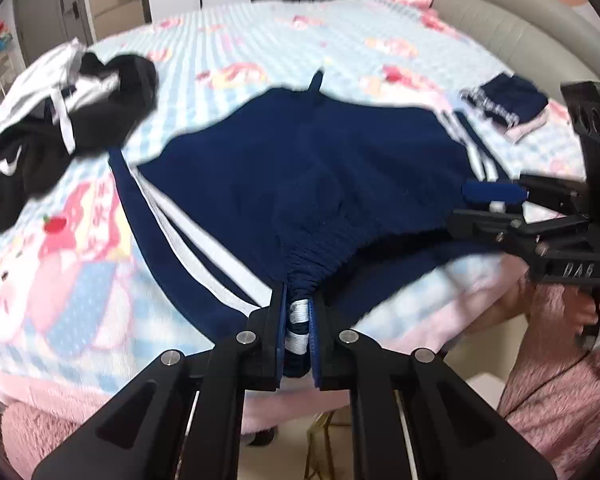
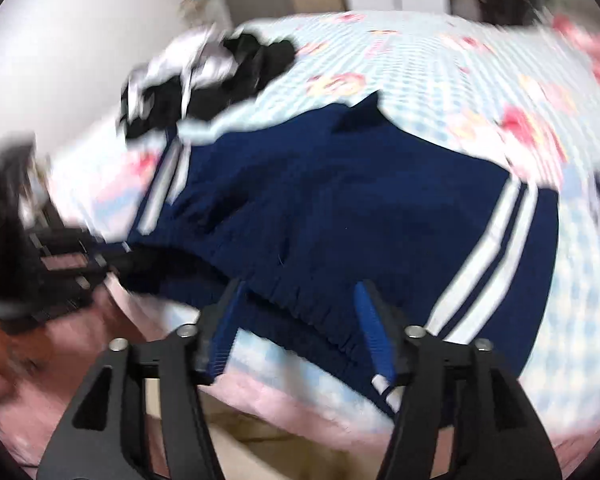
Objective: Fold clothes
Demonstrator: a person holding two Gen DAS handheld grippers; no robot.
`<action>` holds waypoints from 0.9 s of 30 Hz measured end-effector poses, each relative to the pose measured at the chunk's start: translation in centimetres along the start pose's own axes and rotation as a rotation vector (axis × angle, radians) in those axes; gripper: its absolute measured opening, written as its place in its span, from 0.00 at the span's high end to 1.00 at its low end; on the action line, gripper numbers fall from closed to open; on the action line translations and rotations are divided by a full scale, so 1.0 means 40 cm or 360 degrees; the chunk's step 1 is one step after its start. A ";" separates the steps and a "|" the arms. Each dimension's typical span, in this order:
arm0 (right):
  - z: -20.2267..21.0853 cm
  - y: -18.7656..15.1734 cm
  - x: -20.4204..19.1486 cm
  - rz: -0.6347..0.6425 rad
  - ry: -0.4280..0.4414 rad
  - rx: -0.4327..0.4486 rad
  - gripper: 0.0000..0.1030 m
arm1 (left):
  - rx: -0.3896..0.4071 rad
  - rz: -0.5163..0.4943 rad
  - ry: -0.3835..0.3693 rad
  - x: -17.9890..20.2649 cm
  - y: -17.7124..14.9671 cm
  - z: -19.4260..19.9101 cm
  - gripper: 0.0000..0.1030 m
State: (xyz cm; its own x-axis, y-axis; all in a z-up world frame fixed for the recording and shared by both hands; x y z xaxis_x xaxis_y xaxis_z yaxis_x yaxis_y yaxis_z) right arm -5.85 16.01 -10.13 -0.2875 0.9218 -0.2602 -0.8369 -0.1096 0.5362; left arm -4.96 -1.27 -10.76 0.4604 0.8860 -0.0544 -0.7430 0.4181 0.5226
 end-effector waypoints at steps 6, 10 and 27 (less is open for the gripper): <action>-0.064 -0.047 -0.009 0.0240 -0.0224 -0.0043 0.53 | -0.0012 0.0025 0.0085 -0.010 -0.016 0.000 0.49; -0.018 -0.041 0.041 0.0187 -0.0256 0.0009 0.88 | -0.0010 0.0095 -0.0006 -0.030 -0.028 0.006 0.49; 0.069 -0.049 0.083 -0.0066 -0.0223 0.0127 0.95 | 0.0175 0.0171 -0.0127 -0.046 0.069 -0.030 0.61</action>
State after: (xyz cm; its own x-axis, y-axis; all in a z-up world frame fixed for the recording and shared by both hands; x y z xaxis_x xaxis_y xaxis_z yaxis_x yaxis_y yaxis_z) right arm -3.86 20.30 -9.83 -0.1813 0.9683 -0.1719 -0.8054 -0.0459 0.5910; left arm -8.46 -1.51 -10.22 0.4214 0.9040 0.0723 -0.7344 0.2934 0.6121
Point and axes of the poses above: each gripper's, at about its wrist camera, not at the fingertips, and z roughly against the way its jaws point, x to its right, y to its top, the point moved 5 cm from there along -z, roughly the way its jaws point, and after that the axes turned 12 degrees about -z, right-handed, at the moved point
